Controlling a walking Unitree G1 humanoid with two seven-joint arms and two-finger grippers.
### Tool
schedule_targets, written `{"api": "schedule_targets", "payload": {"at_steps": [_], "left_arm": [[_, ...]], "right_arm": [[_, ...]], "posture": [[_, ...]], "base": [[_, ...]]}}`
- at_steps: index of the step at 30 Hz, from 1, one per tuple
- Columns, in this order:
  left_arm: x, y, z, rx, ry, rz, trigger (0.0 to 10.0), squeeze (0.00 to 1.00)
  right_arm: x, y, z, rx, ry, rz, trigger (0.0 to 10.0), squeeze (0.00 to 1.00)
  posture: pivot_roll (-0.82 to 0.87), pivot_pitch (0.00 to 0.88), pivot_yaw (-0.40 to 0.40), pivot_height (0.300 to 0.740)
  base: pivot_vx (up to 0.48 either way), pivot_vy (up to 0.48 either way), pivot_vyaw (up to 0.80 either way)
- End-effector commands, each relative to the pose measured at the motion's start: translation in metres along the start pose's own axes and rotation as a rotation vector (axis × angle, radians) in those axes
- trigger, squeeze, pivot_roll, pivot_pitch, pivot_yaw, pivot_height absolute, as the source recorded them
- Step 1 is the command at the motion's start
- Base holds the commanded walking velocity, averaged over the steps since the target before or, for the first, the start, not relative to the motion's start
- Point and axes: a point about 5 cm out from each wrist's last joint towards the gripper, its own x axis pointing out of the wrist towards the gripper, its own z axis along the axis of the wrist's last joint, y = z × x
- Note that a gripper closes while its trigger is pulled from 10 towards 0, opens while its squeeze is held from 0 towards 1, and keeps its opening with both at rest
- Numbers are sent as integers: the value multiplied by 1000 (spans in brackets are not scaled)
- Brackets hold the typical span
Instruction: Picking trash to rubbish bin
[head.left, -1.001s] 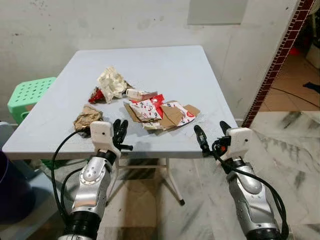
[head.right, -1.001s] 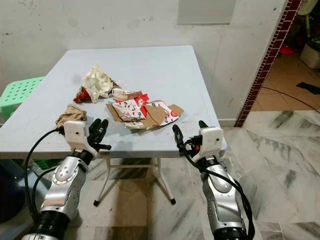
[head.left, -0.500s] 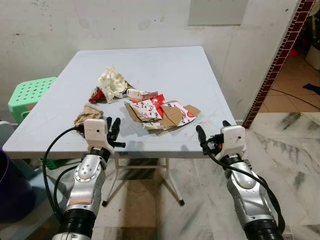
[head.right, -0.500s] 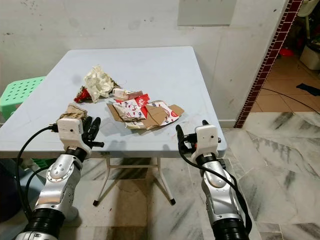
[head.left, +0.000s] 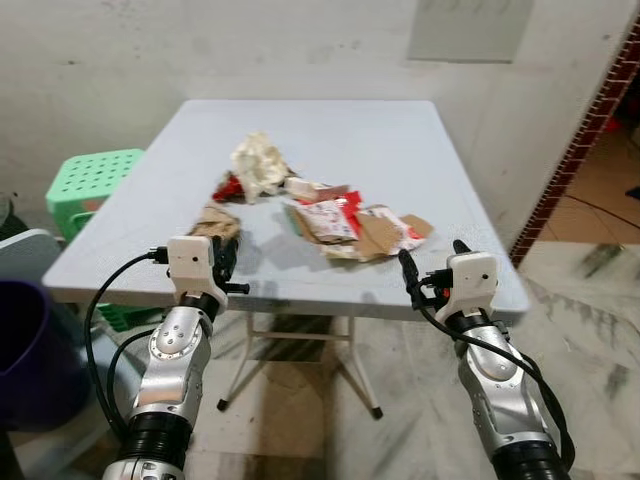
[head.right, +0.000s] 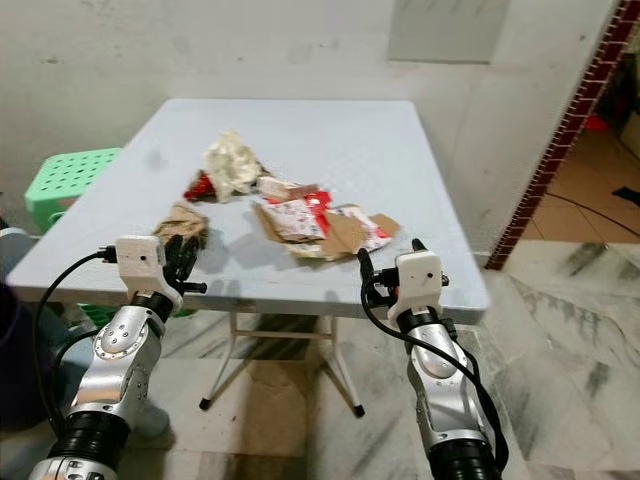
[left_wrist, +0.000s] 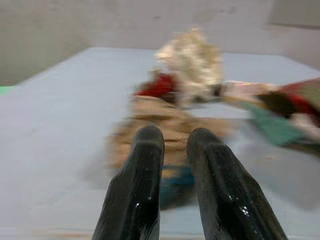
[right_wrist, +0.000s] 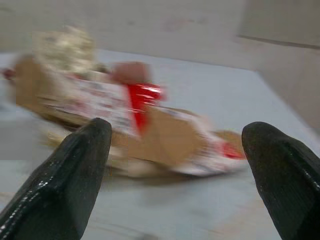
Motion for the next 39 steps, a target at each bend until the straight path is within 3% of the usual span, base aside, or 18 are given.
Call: {"api": "schedule_targets", "payload": {"at_steps": [1, 6, 17, 28, 30, 33, 39], "left_arm": [[3, -3, 3, 21, 4, -3, 10000, 0], [6, -10, -1, 90, 49, -16, 10000, 0], [5, -17, -2, 125, 63, -38, 10000, 0], [4, -31, -4, 164, 83, -106, 10000, 0], [5, -36, -6, 165, 93, -121, 10000, 0], [5, -41, -7, 161, 99, -143, 10000, 0], [8, -46, -8, 162, 113, -180, 10000, 0]], "right_arm": [[-2, -8, -2, -16, 5, -21, 10000, 0], [-2, -10, -5, -47, 30, -24, 10000, 0], [-2, -20, -6, -108, 46, -30, 10000, 0], [-4, -30, -8, -285, 61, 24, 10000, 0], [-2, -30, -8, -367, 58, 43, 10000, 0], [-1, -29, -8, -414, 45, 66, 10000, 0], [4, -27, 1, -395, 11, 79, 10000, 0]], "posture": [[107, 0, 19, 715], [109, 0, 16, 715], [108, 0, 14, 715], [101, 1, 17, 715], [98, 1, 20, 715], [94, 4, 22, 715], [74, 17, 31, 715]], "base": [[0, 0, 0], [0, 0, 0], [0, 0, 0], [0, 0, 0], [0, 0, 0], [0, 0, 0], [0, 0, 0]]}}
